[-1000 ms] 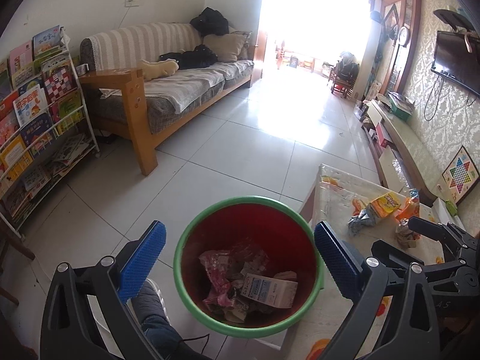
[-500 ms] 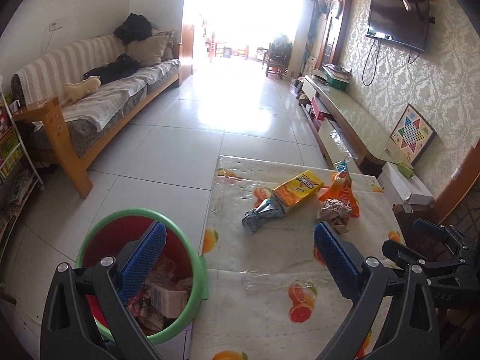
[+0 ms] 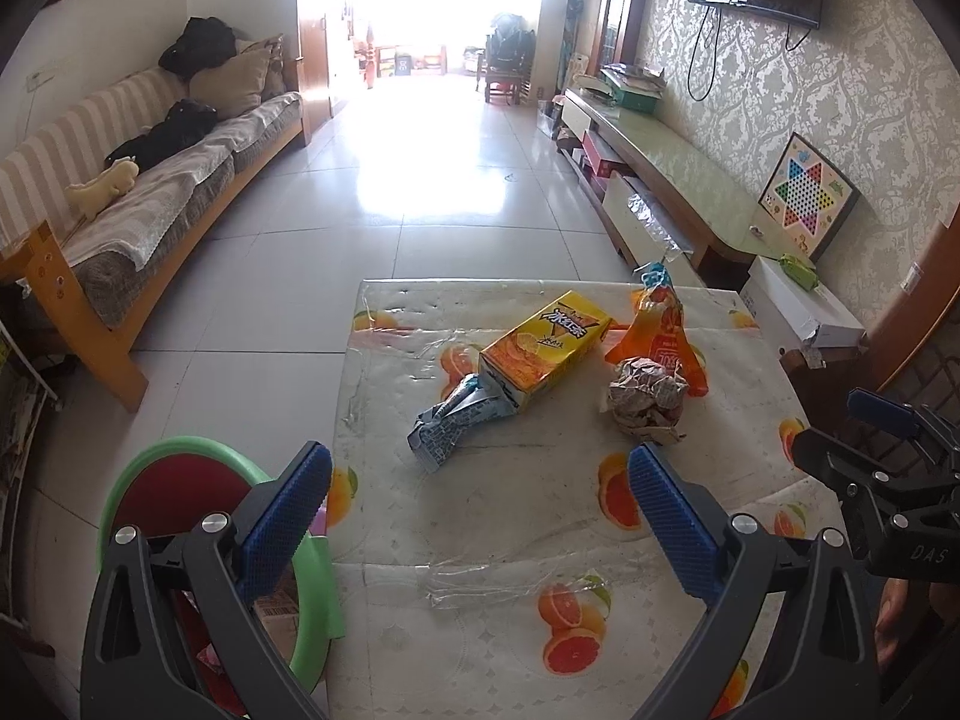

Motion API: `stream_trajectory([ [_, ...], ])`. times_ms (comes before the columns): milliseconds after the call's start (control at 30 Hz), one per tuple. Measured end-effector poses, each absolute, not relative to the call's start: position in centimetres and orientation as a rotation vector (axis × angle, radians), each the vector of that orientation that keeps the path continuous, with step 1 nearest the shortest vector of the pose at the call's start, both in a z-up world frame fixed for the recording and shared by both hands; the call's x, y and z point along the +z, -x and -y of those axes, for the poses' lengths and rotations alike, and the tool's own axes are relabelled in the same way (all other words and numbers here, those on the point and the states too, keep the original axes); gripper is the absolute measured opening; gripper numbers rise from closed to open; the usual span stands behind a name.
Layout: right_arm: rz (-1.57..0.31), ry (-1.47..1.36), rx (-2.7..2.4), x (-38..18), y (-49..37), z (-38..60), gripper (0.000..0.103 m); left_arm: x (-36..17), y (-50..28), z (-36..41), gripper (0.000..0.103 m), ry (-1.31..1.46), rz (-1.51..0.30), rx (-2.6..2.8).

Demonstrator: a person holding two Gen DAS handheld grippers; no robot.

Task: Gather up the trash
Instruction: 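Move both open tools back over the remaining trash on the table, then grasp the blue-white wrapper with the left tool while the right tool grasps crumpled newspaper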

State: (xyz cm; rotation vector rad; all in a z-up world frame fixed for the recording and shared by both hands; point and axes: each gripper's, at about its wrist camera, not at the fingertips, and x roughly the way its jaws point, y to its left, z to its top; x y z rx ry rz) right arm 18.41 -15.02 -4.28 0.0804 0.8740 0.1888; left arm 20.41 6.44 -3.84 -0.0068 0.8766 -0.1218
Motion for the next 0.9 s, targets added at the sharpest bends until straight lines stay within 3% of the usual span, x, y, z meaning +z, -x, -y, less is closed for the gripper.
stream_trajectory([
  [900, -1.027, -0.119, 0.103, -15.9, -29.5, 14.0, 0.098, -17.9, -33.7, -5.9, 0.094, -0.066, -1.093, -0.146],
])
